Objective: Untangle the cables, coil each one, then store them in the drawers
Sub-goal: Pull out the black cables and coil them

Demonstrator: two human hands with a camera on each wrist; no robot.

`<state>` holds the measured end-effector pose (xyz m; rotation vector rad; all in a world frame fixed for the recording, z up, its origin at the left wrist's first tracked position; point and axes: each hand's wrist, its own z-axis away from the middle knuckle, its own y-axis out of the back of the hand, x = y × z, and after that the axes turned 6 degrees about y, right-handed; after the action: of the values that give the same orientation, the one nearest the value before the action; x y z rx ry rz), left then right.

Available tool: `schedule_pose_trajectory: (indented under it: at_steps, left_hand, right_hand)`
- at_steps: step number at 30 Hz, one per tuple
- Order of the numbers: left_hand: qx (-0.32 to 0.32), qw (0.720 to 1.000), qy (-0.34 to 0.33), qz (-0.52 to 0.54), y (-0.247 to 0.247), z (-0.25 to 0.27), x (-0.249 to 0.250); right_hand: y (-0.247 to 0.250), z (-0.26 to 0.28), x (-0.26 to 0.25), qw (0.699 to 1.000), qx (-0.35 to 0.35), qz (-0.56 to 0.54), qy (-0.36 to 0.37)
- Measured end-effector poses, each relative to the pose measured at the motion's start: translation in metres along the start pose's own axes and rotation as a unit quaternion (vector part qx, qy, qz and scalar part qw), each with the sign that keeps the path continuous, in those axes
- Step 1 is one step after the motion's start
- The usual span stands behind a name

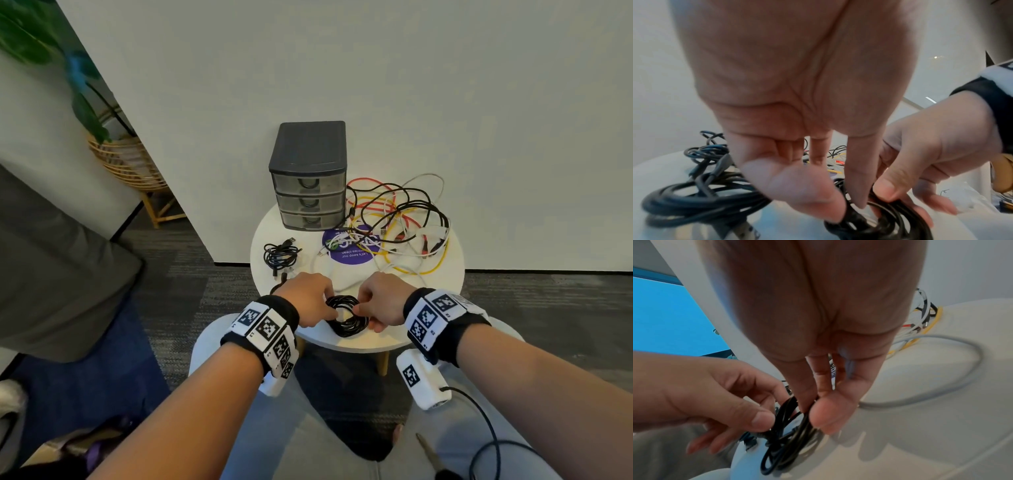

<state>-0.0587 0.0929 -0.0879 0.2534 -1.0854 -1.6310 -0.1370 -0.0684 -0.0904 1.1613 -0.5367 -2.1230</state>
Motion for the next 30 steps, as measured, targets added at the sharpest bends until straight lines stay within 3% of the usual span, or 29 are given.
schedule_pose_trajectory:
  at_steps: [8, 17, 19, 21, 23, 25, 28, 30]
  left_hand:
    - [0.02, 1.0, -0.012, -0.01, -0.004, -0.007, -0.005]
    - [0.046, 0.998, -0.03, -0.008, 0.008, -0.008, 0.0]
    - [0.073, 0.997, -0.036, 0.013, 0.021, -0.008, 0.004]
    - [0.106, 0.993, -0.046, 0.033, 0.038, -0.012, 0.012]
    - [0.139, 0.988, -0.059, 0.038, 0.055, -0.02, 0.023]
    - [0.146, 0.986, -0.068, 0.033, 0.066, -0.03, 0.034]
    - [0.124, 0.99, -0.066, 0.008, 0.076, -0.044, 0.05]
    - [0.113, 0.991, -0.07, 0.0, 0.08, -0.051, 0.058]
  right_hand:
    - [0.0, -0.003, -0.007, 0.998, 0.037, 0.058, -0.004]
    - [0.017, 0.003, 0.0, 0.997, 0.073, -0.005, 0.032]
    - [0.04, 0.003, 0.01, 0.99, 0.12, 0.011, 0.068]
    - [0.071, 0.001, 0.023, 0.97, 0.226, 0.03, 0.082]
    - [0.107, -0.005, 0.04, 0.936, 0.345, 0.038, 0.055]
    - [0.135, -0.01, 0.055, 0.919, 0.393, 0.035, 0.002]
    - [0.153, -0.017, 0.07, 0.933, 0.331, 0.113, -0.082]
    - [0.151, -0.023, 0.072, 0.937, 0.293, 0.165, -0.092]
